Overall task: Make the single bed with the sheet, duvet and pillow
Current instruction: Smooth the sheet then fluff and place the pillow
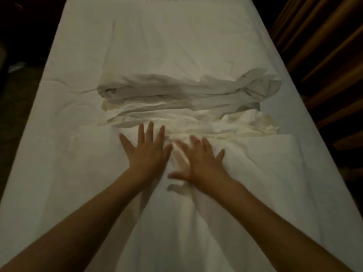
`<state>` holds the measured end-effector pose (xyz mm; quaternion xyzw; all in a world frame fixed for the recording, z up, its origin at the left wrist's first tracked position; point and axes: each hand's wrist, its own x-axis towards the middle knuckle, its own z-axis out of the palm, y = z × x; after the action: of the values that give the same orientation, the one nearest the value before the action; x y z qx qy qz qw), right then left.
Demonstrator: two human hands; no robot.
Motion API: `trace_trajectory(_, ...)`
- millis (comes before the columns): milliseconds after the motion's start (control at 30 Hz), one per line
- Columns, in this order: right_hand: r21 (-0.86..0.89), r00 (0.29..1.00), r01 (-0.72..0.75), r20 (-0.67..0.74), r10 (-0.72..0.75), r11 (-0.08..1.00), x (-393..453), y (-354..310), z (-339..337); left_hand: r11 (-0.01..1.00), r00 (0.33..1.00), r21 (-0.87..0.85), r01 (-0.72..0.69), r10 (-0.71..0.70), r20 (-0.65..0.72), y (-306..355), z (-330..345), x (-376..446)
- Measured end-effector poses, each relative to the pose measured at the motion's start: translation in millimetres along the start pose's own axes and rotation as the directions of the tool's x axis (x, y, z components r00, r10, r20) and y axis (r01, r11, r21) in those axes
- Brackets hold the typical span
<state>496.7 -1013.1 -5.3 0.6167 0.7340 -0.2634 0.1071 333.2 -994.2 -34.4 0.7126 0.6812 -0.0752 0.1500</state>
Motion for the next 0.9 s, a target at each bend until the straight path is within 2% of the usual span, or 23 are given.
trace_trajectory(33, -0.103, 0.998, 0.062, 0.035, -0.058, 0.993, -7, 7, 11, 0.999, 0.999, -0.028, -0.043, 0.044, 0.018, -2, 8, -14)
trace_trajectory(67, -0.189, 0.998, 0.064, 0.037, -0.058, 0.980, -9, 23, 15, 0.995, 0.993, -0.017, -0.099, 0.099, 0.056, -9, 18, -25)
trace_trajectory(100, -0.223, 1.000, 0.005, 0.023, 0.000, 0.975, -6, 44, 17, 0.991, 0.985, 0.012, -0.137, 0.135, 0.104, -19, 28, -32)
trace_trajectory(200, -0.198, 0.983, -0.160, 0.052, 0.174, 0.967, 8, 89, 8, 0.994, 0.987, 0.052, -0.092, 0.084, 0.139, -40, 39, -18)
trace_trajectory(300, -0.233, 0.984, -0.137, 0.079, 0.159, 0.963, 10, 81, 6, 0.998, 0.985, 0.043, -0.049, 0.041, 0.169, -33, 31, -8)
trace_trajectory(433, -0.196, 0.980, -0.193, 0.010, 0.199, 0.962, 2, 66, 2, 0.996, 0.989, 0.083, -0.040, 0.028, 0.144, -26, 23, -14)
trace_trajectory(500, -0.145, 0.976, -0.218, -0.025, 0.216, 0.965, -3, 58, 6, 0.998, 0.993, 0.050, -0.035, 0.029, 0.113, -22, 19, -16)
trace_trajectory(733, -0.086, 0.971, -0.231, 0.044, 0.235, 0.969, -7, 52, 4, 0.999, 0.990, 0.029, -0.026, 0.021, 0.142, -16, 13, -18)
trace_trajectory(900, -0.035, 0.965, -0.243, 0.088, 0.246, 0.969, -23, 37, -7, 0.999, 0.969, 0.025, -0.028, 0.021, 0.247, -14, -15, -35)
